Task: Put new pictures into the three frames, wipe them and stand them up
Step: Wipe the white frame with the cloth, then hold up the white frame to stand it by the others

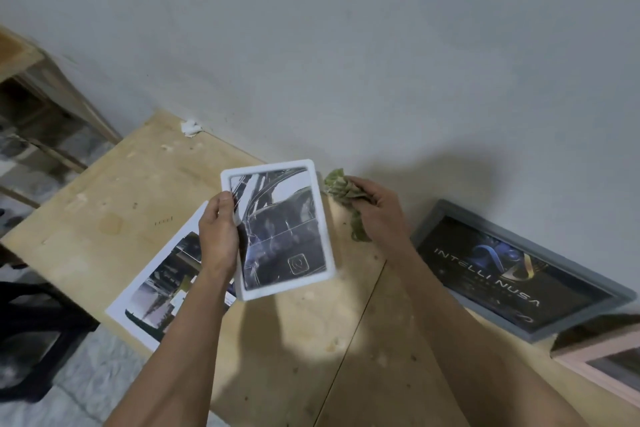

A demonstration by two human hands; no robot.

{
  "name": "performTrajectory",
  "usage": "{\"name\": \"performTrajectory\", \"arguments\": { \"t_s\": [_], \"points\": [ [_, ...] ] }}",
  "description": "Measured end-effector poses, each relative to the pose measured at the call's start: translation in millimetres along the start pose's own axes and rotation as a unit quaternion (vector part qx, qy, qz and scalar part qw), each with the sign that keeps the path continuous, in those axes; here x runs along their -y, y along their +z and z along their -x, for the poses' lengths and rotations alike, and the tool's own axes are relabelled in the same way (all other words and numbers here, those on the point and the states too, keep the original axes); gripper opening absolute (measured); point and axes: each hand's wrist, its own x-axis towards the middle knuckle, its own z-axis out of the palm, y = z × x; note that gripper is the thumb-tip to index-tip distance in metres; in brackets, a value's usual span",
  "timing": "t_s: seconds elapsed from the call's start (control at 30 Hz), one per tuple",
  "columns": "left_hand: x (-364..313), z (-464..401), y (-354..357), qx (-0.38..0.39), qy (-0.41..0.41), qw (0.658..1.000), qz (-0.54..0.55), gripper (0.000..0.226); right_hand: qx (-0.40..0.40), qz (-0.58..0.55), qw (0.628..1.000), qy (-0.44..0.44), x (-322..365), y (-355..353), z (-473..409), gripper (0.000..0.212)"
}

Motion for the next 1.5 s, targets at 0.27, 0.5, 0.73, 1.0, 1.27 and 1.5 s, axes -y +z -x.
{"name": "performTrajectory", "arguments": {
  "t_s": [0.27, 0.5, 0.73, 1.0, 1.27, 1.5],
  "points": [
    [18.2, 0.3, 9.6, -0.024, -0.013, 1.000, 0.015, 0.032, 0.044, 0.265, 0.963, 0.009, -129.2, -1.7, -29.7, 0.027],
    [23.6, 17.4, 14.9, -0.016, -0.007, 1.000, 0.002, 0.030, 0.093, 0.370, 0.923, -0.042, -161.4, -3.5, -33.2, 0.053],
    [10.4, 61.4, -2.8, 0.029, 0.022, 0.999, -0.005, 0.040, 0.021, -0.053, 0.993, 0.106, -78.5, 0.8, 38.5, 0.032],
    [3.3, 130.4, -29.3, 0.162, 0.030, 0.986, -0.011, 0.044, 0.071, -0.109, 0.981, 0.146, -11.0, -17.3, 187.3, 0.018],
    [-12.5, 212.8, -16.8, 0.403, 0.068, 0.908, -0.093, 0.030, -0.102, -0.188, 0.963, 0.163, -3.0, -87.9, 296.9, 0.027],
    [-17.9, 300.4, 51.6, 0.485, 0.099, 0.859, -0.129, 0.014, -0.215, -0.167, 0.950, 0.156, -5.5, -178.9, 376.6, 0.023]
  ]
}}
